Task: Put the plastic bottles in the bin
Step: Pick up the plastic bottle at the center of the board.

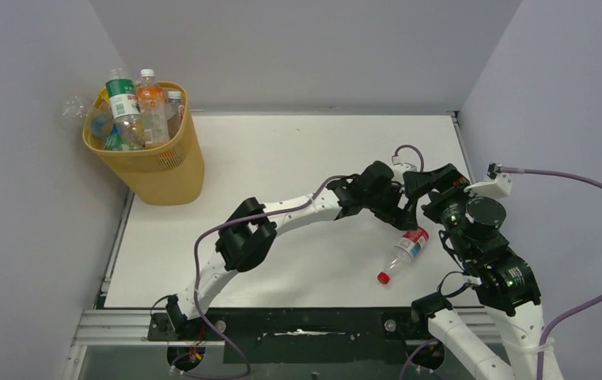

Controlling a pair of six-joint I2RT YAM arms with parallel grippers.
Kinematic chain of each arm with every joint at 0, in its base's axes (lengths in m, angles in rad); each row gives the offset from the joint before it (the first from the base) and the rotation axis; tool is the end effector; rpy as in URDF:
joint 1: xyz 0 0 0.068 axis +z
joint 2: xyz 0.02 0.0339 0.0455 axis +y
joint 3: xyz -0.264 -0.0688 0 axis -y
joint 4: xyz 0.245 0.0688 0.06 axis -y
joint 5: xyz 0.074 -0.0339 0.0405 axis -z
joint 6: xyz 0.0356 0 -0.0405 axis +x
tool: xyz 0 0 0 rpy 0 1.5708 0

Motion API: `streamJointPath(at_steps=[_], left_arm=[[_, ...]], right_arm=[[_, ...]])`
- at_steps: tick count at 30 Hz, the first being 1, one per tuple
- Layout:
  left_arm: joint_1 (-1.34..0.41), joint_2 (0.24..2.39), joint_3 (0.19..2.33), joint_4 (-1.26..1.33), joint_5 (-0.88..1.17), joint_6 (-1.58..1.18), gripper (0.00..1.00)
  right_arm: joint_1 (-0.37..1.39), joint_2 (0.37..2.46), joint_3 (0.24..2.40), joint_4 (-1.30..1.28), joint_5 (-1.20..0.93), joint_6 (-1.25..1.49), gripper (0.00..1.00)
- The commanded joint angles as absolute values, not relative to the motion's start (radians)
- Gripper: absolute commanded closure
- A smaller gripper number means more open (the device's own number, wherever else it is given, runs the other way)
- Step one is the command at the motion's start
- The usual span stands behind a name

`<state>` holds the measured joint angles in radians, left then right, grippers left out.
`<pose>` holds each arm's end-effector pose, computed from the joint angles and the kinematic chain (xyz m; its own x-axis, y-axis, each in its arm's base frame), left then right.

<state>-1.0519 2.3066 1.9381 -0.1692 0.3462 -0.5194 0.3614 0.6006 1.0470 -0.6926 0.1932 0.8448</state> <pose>0.2571 -0.4746 0.2219 -0.6977 0.2802 -0.6594 0.7085 0.4060 -0.5772 0.0987 0.0300 0.3960 -0.2806 0.6785 -0.6789 0.0558 0.7176 0.6942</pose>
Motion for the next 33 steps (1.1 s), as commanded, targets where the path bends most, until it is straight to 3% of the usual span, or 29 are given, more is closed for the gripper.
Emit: streamJointPath(at_steps=[1, 16, 33], left_arm=[[-1.085, 2.365, 2.069, -0.278, 0.275, -0.463, 0.11], [-1.148, 2.483, 2.26, -0.416, 0.16, -0.425, 0.11], [-1.191, 2.555, 2.3, -0.441, -0.008, -0.375, 0.11]], right_arm=[[0.363, 0.591, 1.045, -0.642, 0.177, 0.83, 0.02], [0.363, 0.574, 1.031, -0.645, 0.166, 0.827, 0.02], [0.363, 0.541, 1.003, -0.648, 0.16, 0.843, 0.02]])
